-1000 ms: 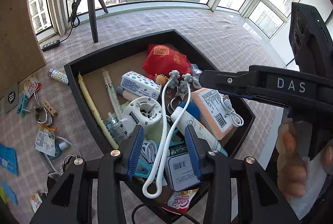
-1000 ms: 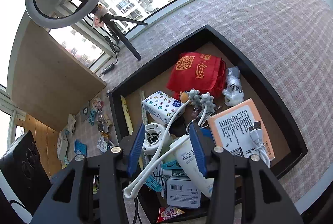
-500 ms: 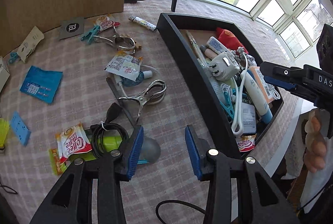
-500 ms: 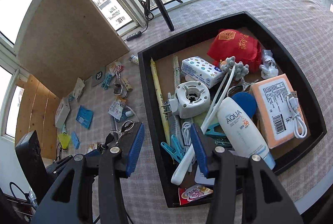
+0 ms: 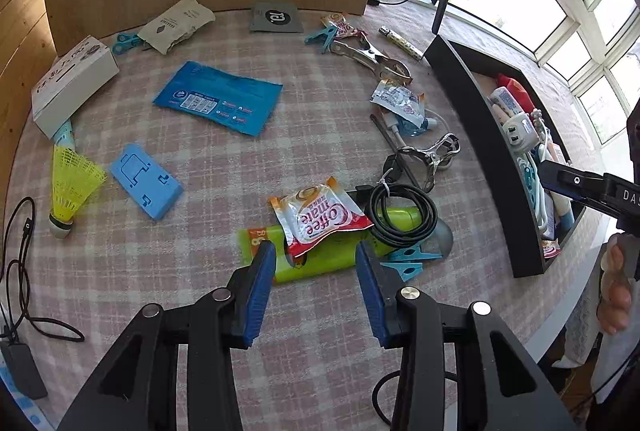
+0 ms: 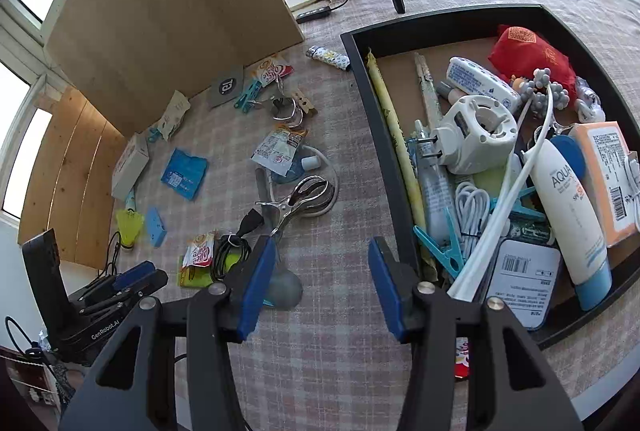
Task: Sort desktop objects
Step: 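Move both tools back over the table toward the black cable, then grasp the black cable coil with the right tool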
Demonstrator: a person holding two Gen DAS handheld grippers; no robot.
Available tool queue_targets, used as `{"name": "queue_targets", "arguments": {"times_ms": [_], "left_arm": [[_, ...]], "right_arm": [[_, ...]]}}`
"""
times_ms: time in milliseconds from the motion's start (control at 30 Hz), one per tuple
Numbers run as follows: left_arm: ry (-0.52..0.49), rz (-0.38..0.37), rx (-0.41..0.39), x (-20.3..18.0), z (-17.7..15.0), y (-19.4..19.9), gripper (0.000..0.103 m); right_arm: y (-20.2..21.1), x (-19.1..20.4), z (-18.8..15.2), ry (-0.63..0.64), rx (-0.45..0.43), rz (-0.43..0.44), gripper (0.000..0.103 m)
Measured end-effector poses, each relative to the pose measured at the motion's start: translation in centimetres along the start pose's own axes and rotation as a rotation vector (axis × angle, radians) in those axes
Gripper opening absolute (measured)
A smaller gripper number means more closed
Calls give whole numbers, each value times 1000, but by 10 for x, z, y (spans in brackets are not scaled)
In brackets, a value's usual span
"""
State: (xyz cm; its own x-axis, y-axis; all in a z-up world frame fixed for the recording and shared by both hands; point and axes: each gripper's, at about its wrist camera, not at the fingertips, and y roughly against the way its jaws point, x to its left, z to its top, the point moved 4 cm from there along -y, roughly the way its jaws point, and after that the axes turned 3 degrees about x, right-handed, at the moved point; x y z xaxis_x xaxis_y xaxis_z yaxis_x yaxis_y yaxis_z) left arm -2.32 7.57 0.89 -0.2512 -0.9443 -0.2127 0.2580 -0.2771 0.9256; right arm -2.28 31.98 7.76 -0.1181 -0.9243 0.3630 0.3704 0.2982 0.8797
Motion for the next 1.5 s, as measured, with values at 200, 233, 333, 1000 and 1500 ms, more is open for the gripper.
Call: {"name": "queue_targets", "arguments": {"times_ms": [200, 233, 333, 1000, 1500], "left_arm": [[-94, -3, 10, -13, -6, -5, 49], [-113, -2, 10, -17, -7, -7, 51], [-142, 3, 25, -22, -7, -15, 51], [-159, -175, 121, -63, 7, -57, 47], [-84, -227, 103, -66, 18, -53, 41]], "right_arm": [[-31, 18, -15, 20, 65, 4, 48], [-35, 20, -16, 22, 74, 5, 48], [-46, 27, -18, 29, 96, 12, 48], [-112, 62, 2, 31, 257, 68, 27], [-102, 65, 5, 57, 209, 71, 12]]}}
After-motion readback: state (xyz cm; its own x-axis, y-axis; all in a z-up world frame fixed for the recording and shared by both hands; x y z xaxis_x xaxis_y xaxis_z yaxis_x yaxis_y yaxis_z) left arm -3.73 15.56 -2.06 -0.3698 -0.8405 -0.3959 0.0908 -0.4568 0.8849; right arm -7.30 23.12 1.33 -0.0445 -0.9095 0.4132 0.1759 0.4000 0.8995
